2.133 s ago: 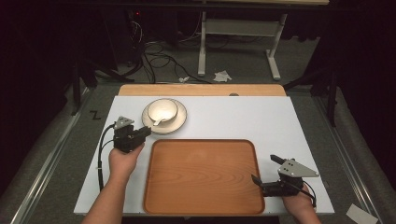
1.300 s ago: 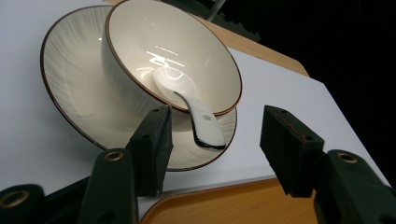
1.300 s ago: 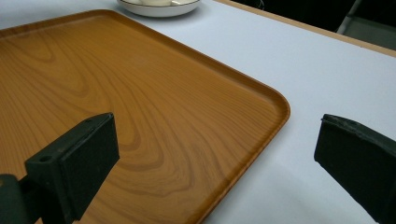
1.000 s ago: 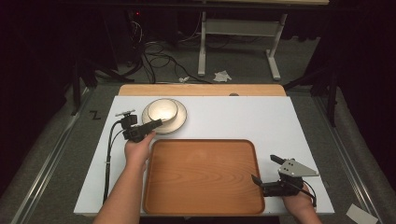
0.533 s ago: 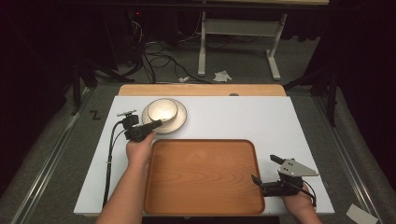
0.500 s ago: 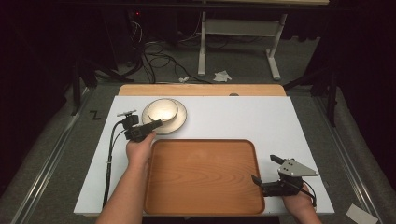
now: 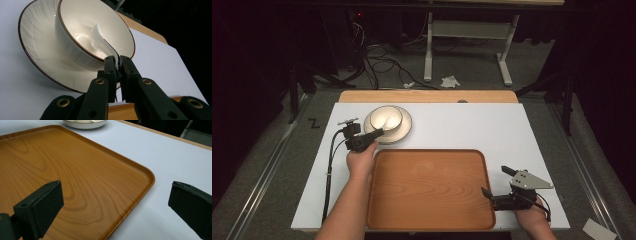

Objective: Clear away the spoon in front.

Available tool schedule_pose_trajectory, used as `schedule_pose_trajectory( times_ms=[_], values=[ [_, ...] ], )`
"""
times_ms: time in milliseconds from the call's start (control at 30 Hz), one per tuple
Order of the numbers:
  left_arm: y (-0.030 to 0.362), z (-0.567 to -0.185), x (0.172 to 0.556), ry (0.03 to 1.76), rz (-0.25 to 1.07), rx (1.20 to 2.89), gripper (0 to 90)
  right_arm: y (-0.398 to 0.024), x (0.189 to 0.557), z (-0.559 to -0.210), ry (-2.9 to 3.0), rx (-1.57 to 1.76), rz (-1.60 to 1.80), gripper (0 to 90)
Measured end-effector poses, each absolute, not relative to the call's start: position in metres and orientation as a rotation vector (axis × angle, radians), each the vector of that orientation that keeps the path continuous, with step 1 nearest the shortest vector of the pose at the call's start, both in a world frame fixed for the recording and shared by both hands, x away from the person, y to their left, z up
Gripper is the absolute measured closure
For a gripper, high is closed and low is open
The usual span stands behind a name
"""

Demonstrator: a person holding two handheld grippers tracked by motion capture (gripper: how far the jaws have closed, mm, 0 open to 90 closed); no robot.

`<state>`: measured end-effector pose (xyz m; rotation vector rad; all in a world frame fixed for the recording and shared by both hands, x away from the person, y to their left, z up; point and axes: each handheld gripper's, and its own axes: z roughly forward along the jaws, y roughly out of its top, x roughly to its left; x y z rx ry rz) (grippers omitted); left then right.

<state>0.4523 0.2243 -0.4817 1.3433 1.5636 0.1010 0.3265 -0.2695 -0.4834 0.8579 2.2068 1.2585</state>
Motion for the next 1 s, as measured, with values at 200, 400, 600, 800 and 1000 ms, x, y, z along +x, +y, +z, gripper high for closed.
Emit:
schedule_pose_trajectory(
  times_ms=[200, 400, 600, 800, 1000],
  values=[
    [0.225, -0.482, 0.452, 1.56, 0.103, 1.347, 85.3, -0.27, 0.326, -0.483, 2.206, 0.86, 1.261, 0.9],
    [0.223, -0.481, 0.451, 1.557, 0.122, 1.338, 85.5, -0.269, 0.327, -0.483, 2.201, 0.854, 1.269, 0.9],
    [0.222, -0.48, 0.45, 1.54, 0.172, 1.369, 85.5, -0.269, 0.327, -0.483, 2.201, 0.854, 1.269, 0.9],
    [0.219, -0.474, 0.446, 1.504, 0.23, 1.395, 85.5, -0.269, 0.327, -0.483, 2.202, 0.852, 1.269, 1.0],
    [0.218, -0.464, 0.441, 1.444, 0.29, 1.413, 85.4, -0.269, 0.327, -0.483, 2.202, 0.852, 1.267, 0.8]
  ],
)
